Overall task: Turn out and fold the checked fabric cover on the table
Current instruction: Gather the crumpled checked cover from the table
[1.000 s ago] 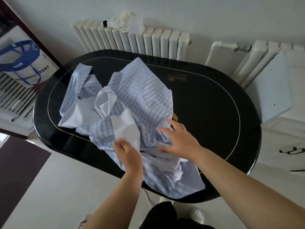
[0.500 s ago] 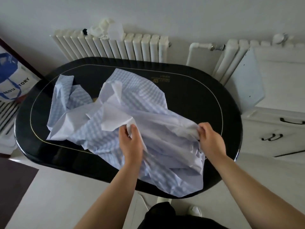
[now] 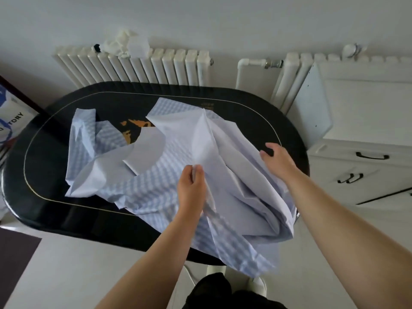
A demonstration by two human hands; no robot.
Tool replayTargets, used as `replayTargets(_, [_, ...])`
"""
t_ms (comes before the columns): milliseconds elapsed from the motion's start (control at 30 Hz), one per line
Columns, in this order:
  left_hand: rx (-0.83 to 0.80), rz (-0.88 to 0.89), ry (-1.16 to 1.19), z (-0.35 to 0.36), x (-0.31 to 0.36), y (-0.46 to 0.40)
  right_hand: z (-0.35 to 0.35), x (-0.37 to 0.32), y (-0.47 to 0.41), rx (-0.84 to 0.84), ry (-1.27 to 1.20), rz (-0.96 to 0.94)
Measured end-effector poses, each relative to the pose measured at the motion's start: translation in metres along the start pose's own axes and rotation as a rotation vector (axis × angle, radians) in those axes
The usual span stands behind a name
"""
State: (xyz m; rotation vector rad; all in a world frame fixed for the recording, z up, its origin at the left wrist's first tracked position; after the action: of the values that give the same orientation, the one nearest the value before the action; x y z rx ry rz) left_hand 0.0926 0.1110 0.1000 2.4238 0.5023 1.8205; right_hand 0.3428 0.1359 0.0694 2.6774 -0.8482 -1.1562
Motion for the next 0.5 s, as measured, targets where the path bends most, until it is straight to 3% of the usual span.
replayTargets(167, [-0.11, 0.213, -0.279, -0.005, 0.005, -0.007, 0.028, -0.015, -0.027, -0.214, -0.013, 0.308])
replayTargets(300, [-0.142, 0.394, -0.49, -0.014, 0.003, -0.014, 0.046, -0.011, -0.027, -0.263, -0.063, 0.452])
replayTargets(433, [-0.364, 0.332, -0.506, -0.014, -0.008, -0.032, 0.051, -0.024, -0.034, -0.3, -0.255, 0.463])
replayTargets(500, [-0.452, 0.269, -0.503, -0.01, -0.019, -0.044, 0.053, -0.036, -0.037, -0.354, -0.264, 0.317])
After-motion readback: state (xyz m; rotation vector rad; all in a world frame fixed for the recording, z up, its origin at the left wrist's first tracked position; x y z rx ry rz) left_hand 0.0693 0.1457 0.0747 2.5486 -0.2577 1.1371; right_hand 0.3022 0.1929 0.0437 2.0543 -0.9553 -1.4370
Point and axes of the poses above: each hand's wrist, its own y-axis away from the middle knuckle, its own z-axis out of the palm, x = y × z, the point moved 4 cm from there along -y, towards the middle knuckle, and after that the axes turned 4 degrees about x, right-handed, at the moved point
